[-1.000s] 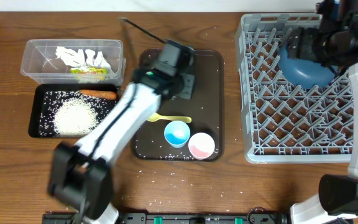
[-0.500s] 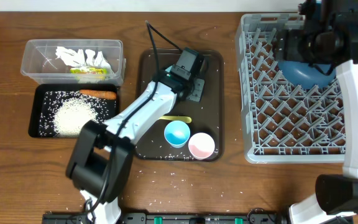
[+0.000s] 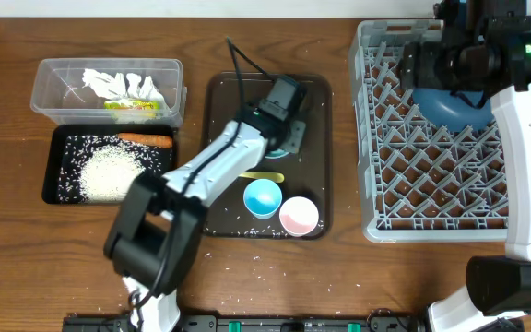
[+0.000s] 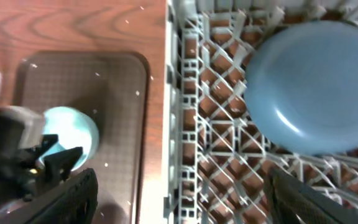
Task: Sort waste into correct bins and load items into the dishwasher rack
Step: 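Set empty white bowl on brown tray with left gripper, then grasp white bowl with right gripper and carry into dish rack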
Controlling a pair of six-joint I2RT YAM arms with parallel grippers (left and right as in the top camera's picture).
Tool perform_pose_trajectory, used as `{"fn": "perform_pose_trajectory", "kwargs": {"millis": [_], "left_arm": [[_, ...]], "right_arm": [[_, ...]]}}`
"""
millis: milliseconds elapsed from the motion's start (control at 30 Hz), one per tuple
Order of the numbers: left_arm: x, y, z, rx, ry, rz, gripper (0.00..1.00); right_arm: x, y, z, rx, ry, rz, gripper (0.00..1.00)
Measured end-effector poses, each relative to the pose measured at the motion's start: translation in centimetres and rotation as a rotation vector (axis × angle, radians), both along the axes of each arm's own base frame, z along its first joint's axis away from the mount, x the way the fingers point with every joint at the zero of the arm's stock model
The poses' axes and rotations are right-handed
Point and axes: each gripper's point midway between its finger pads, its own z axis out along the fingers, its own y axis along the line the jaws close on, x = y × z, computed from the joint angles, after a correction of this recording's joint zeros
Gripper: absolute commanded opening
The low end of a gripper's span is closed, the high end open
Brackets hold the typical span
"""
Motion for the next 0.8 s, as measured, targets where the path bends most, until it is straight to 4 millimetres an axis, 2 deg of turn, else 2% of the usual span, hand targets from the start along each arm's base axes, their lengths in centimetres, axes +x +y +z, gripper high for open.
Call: {"fn": "perform_pose_trajectory", "kwargs": {"millis": [33,133,267,367,467,500,533,567,667,733,800], "left_arm": [[0.3,0.4,0.9,-0.010,-0.016,0.012,0.58],[1.2,3.5,5.9,-0.059,-0.087,0.092,0.59],[1.0,10.5,13.9,-0.130,-0.195,0.272,0.59],[-0.6,16.0,17.7,-0.156,-0.232,0.417,0.60],[-2.3,19.7,19.0,-0.156,-0.230,0.520,0.68],[-2.6,20.3,19.0,-0.154,-0.222,0.539,0.68],[-3.0,21.0,18.8,-0.150,-0.208,0.561,0.69],[-3.1,21.3,18.7,-0.148,-0.199,0.572,0.70],[-3.8,22.3,17.7,-0.128,-0.155,0.601,0.70],[-4.0,23.0,17.4,-0.121,-0.139,0.619,0.70],[-4.1,23.5,17.3,-0.118,-0.134,0.633,0.70]], "right_arm": [[0.2,0.3,0.1,0.007,-0.010,0.006,0.83],[0.9,2.0,0.1,0.023,-0.029,0.041,0.83],[1.5,6.4,-1.6,0.050,-0.002,0.128,0.80],[1.8,10.1,-4.9,0.064,0.073,0.191,0.76],[2.0,13.5,-9.2,0.062,0.164,0.237,0.70],[2.0,14.4,-10.7,0.061,0.194,0.248,0.69],[2.0,15.9,-13.0,0.059,0.237,0.266,0.66],[2.1,16.2,-13.8,0.058,0.249,0.265,0.63],[2.2,18.7,-18.3,0.051,0.311,0.286,0.56],[2.1,19.8,-21.1,0.043,0.346,0.299,0.46],[1.9,20.4,-23.0,0.036,0.376,0.297,0.40]]}}
